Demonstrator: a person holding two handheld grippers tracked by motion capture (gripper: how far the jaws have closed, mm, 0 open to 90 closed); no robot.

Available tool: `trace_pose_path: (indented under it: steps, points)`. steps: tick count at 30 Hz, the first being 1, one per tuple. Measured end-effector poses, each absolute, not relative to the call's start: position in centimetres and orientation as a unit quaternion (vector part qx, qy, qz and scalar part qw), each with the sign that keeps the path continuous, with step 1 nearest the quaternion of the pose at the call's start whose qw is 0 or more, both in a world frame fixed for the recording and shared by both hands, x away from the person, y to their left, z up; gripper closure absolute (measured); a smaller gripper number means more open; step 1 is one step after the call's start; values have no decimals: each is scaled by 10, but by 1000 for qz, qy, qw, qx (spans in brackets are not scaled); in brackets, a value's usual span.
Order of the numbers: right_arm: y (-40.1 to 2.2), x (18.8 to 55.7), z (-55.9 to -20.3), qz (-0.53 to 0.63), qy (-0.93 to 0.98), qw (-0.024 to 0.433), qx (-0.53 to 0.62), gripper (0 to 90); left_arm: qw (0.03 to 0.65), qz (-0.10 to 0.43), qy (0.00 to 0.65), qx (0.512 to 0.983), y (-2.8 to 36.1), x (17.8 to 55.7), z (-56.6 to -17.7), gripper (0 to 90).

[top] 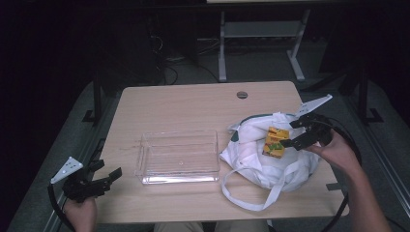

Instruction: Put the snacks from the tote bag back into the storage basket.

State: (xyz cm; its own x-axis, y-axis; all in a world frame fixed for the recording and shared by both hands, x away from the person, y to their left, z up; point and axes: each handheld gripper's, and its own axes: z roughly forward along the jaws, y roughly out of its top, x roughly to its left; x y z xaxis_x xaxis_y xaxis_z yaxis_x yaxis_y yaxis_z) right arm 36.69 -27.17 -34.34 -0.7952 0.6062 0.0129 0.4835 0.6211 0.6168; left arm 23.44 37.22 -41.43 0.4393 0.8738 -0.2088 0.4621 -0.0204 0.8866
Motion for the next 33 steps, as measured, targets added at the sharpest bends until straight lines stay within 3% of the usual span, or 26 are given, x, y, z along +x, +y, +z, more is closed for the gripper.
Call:
trace_pose_path:
  steps: [18,33]
  points:
    - [-259,384,-347,286,909,87,291,154,505,204,491,680,373,234,-414,127]
    - [-254,398,-361,256,924,77,275,211,506,204,490,680,373,234,-414,127]
